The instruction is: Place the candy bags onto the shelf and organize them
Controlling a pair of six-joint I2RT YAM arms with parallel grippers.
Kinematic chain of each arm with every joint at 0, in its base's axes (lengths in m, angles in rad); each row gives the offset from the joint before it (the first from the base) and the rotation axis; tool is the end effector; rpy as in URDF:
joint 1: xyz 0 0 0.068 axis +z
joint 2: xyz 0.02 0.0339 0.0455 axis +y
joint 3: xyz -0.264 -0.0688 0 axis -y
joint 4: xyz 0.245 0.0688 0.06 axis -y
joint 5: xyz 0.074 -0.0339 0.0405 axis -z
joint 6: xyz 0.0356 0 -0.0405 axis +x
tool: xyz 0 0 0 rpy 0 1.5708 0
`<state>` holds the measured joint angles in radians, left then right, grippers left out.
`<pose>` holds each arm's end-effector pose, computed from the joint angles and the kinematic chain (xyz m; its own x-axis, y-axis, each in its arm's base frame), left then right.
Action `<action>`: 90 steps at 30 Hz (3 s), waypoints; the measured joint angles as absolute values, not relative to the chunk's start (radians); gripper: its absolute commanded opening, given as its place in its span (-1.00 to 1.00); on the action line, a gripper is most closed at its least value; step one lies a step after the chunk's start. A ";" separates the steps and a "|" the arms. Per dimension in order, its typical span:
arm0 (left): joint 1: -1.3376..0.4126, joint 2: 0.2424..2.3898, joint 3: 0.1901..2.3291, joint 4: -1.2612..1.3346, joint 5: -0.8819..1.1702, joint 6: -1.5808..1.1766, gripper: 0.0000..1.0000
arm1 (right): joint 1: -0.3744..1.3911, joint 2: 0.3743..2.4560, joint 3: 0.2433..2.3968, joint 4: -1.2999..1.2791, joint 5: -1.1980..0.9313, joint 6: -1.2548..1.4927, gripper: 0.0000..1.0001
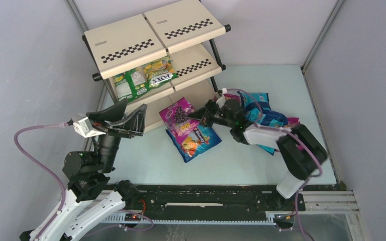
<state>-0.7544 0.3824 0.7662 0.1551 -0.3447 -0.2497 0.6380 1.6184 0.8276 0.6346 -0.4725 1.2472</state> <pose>0.0607 -0.0406 0.4146 0.2553 -0.5591 -0.7888 0.5122 0.7702 -0.3801 0.2731 0.2226 0.2288 -0.8849 0.3948 -0.2470 -0.1650 0.2301 0.9591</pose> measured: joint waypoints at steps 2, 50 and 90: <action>-0.754 0.378 0.766 0.155 -0.339 -0.256 1.00 | 0.652 1.726 0.876 0.700 -0.432 1.274 -0.73; -0.816 0.329 0.766 0.156 -0.363 -0.253 1.00 | 0.828 2.629 1.942 0.585 -0.237 1.349 -0.65; -0.818 0.373 0.766 0.163 -0.364 -0.253 1.00 | 0.780 2.104 1.344 0.399 -0.364 1.048 0.46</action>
<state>-0.8181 0.3729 0.7662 0.1631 -0.3637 -0.2535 0.7803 2.1040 1.3441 0.3988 -0.3645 1.0485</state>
